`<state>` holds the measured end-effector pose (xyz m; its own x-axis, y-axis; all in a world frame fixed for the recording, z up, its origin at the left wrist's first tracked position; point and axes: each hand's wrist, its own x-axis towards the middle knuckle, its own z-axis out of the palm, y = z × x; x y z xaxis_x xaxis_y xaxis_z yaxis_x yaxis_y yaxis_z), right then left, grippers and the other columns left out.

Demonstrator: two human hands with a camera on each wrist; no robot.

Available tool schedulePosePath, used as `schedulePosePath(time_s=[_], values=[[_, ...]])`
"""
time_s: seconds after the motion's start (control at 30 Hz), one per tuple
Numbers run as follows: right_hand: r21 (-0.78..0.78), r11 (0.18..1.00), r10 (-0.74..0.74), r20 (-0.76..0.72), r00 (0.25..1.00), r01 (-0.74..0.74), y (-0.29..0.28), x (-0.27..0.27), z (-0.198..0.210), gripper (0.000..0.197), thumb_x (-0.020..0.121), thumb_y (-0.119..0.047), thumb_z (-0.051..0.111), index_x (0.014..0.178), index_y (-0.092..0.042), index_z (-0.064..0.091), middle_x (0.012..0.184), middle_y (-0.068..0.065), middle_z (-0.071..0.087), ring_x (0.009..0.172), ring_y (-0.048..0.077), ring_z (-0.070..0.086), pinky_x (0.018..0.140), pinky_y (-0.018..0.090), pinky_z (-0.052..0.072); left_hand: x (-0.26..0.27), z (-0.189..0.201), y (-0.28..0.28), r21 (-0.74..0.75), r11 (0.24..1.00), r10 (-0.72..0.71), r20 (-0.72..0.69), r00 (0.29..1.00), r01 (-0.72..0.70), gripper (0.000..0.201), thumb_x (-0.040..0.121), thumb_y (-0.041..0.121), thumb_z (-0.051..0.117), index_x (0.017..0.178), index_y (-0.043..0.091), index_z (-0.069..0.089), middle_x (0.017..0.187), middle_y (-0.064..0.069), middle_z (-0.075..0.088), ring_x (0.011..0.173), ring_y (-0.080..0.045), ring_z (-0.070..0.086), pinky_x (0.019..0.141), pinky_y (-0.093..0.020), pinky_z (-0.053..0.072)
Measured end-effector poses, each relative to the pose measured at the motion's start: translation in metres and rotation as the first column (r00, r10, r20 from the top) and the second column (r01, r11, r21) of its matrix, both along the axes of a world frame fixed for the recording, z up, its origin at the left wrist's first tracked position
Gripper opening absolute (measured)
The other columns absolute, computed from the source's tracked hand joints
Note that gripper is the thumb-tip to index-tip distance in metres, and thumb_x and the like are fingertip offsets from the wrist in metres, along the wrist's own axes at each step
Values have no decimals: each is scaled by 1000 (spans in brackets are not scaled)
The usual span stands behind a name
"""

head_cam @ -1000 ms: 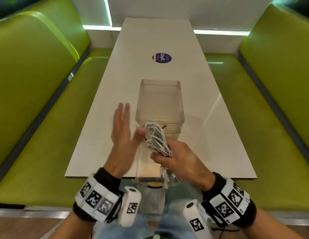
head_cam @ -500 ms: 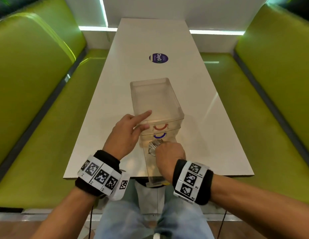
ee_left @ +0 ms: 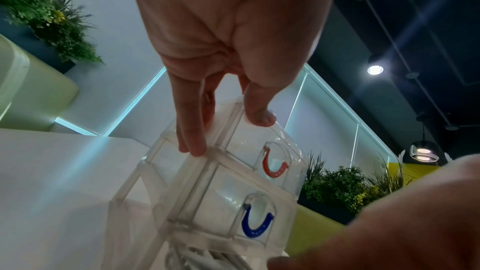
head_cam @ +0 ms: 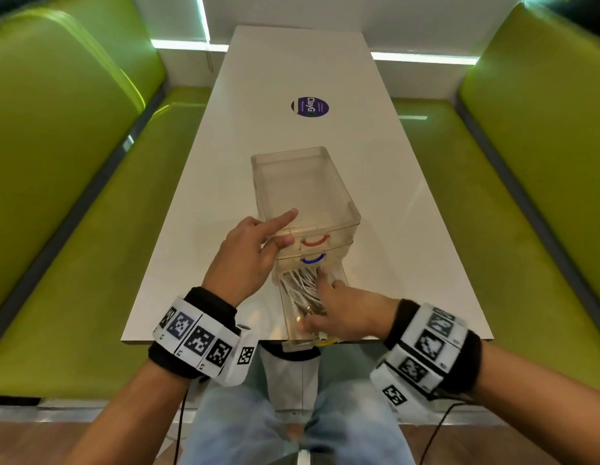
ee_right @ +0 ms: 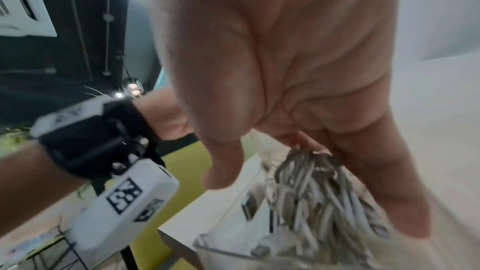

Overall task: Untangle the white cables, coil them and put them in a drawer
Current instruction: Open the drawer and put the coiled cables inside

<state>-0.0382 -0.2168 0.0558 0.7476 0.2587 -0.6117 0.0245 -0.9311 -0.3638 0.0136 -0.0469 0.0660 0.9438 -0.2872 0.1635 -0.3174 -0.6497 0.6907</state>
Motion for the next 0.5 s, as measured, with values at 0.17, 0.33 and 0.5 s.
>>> schedulePosePath(time_s=[0.17,0.33,0.5], values=[[-193,954,283,309,908,-231,-15,-40,-1,105,83,-60,51,147,0,-5,155,27,-2,145,38,2,119,45,14,1,-1,0,2,1000,3,-9,1000,-3,40,95,35,51,133,47,46,96,-3,53,90,-15,53,80,-20,36],[-169,939,340,341,876,-299,-23,-37,-40,75,95,-52,17,134,6,43,134,36,44,123,45,49,93,52,50,-2,3,0,-4,1000,-13,-28,1000,12,41,94,32,54,131,47,46,95,-4,54,90,-16,54,81,-21,37],[-107,916,391,447,804,-386,-26,-12,-37,57,97,-39,26,145,-8,31,149,18,35,137,28,37,108,35,36,0,7,1,-1,1000,-17,-52,999,17,40,94,30,55,131,44,49,94,-7,55,90,-18,55,81,-22,38]])
